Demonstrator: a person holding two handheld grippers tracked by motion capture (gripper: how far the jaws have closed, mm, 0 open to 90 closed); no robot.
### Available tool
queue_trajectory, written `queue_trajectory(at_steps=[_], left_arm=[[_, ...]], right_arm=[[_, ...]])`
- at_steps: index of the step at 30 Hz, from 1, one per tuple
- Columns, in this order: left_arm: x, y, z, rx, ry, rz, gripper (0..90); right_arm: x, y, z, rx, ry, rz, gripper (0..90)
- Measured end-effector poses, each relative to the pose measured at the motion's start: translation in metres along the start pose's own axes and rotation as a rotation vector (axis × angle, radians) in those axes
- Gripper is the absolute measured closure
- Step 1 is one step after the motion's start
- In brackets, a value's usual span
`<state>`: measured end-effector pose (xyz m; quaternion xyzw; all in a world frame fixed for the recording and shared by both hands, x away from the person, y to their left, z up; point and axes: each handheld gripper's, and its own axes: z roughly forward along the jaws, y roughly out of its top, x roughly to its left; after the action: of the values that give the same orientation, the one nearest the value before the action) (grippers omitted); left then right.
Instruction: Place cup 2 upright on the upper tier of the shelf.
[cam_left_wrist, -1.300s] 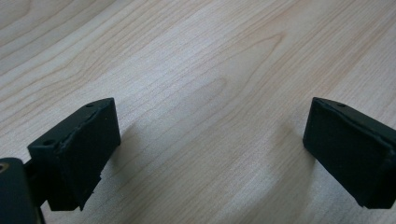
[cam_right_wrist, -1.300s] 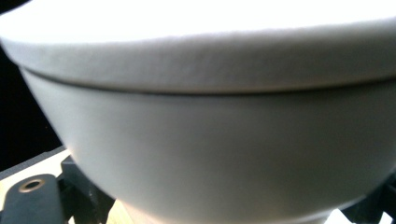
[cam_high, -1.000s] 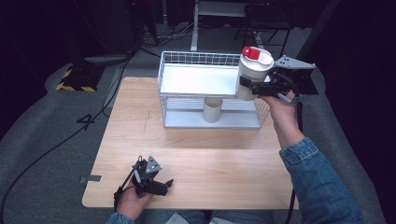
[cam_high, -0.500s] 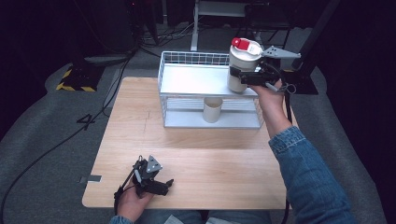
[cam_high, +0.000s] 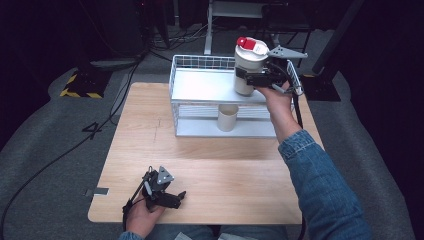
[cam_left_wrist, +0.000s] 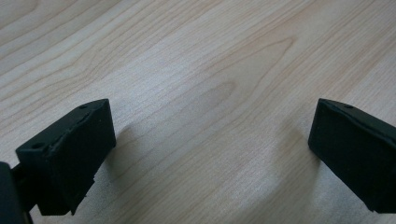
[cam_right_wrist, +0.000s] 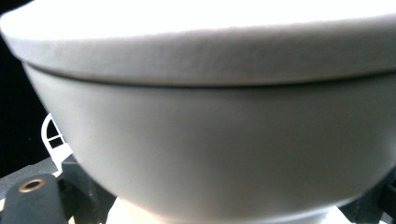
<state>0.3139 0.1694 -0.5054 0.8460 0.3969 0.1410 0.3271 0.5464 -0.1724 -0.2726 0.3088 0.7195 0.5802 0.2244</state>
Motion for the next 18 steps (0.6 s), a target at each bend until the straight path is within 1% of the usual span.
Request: queue_trajectory(at_steps=[4, 7, 10, 12, 13, 15, 18], left_arm=[[0.000, 0.000, 0.000, 0.001, 0.000, 0.002, 1.2], [0.000, 0.000, 0.000, 0.001, -0.001, 0.003, 1.2], [0.000, 0.001, 0.001, -0.001, -0.003, 0.001, 1.2], [0.001, 0.002, 0.001, 0.001, 0.002, 0.009, 1.2], [0.000, 0.002, 0.002, 0.002, -0.003, 0.000, 1.2], [0.001, 0.003, 0.002, 0.002, 0.001, 0.005, 1.2], [0.001, 0.004, 0.003, 0.001, -0.004, 0.003, 1.2]], right_arm=[[0.002, -0.002, 0.008, 0.001, 0.001, 0.009, 12.0], [0.005, -0.003, 0.012, 0.003, -0.002, 0.003, 12.0], [0.006, -0.004, 0.016, 0.004, -0.003, 0.010, 12.0], [0.008, -0.005, 0.019, 0.004, -0.004, 0.013, 12.0], [0.009, -0.005, 0.020, 0.005, -0.006, 0.013, 12.0], [0.010, -0.006, 0.023, 0.011, -0.007, 0.006, 12.0], [0.012, -0.007, 0.025, 0.019, -0.011, 0.010, 12.0]])
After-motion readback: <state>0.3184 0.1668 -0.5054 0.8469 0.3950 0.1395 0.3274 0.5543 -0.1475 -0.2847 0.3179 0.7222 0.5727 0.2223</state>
